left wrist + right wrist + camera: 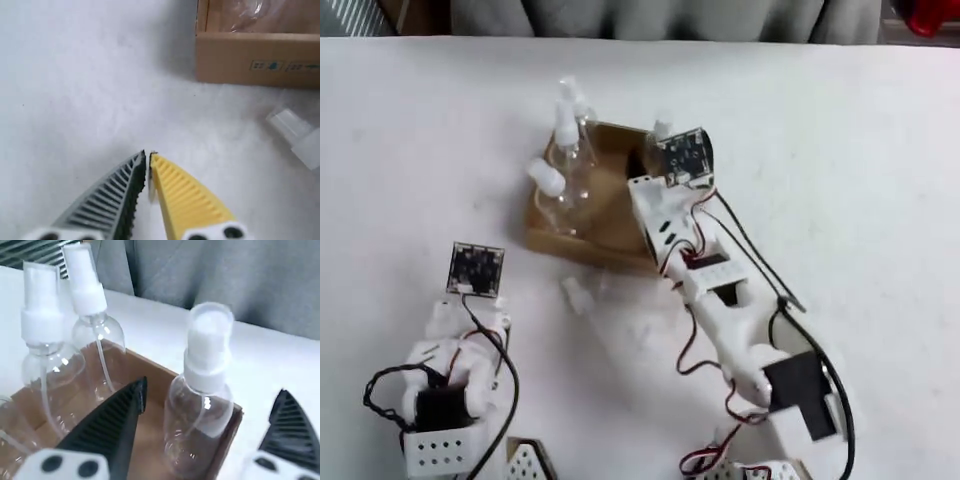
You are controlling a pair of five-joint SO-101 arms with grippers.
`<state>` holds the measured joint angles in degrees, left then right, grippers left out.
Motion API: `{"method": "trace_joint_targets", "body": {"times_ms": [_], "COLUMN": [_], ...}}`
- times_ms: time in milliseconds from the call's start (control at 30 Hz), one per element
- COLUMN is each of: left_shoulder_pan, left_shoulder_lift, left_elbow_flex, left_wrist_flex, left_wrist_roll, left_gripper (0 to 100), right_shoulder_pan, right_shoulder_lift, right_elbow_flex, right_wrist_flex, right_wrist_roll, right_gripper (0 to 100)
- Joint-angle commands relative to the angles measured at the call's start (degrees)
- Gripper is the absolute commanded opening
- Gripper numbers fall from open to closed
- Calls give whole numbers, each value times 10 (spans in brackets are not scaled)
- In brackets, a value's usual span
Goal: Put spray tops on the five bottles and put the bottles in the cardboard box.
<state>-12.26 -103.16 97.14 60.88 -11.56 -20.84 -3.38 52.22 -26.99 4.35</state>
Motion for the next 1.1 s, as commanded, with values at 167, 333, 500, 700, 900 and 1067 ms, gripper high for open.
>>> {"method": "trace_joint_targets", "body": {"times_ms": [167,333,500,700,900,1067], "left_shoulder_pan": [-8,-8,-8,-8,-8,-8], "left_shoulder_lift": [-6,-6,-6,-6,-6,-6], "left_elbow_flex": [-2,-2,-2,-2,-2,-2], "left_wrist_flex": [-8,-8,-8,-8,-7,-5], "left_wrist_roll": [-4,-4,-4,-4,-4,-4], "left_gripper": [20,20,20,20,20,20], "right_shoulder_pan": [0,2,5,6,6,0], "right_shoulder_lift": [-138,-233,-344,-494,-641,-734], "right_elbow_flex": [32,70,115,164,230,256], "right_wrist_flex": [14,108,229,398,508,601], "right_wrist_roll": [5,1,1,0,0,0], "right_gripper": [337,337,337,242,33,15]}}
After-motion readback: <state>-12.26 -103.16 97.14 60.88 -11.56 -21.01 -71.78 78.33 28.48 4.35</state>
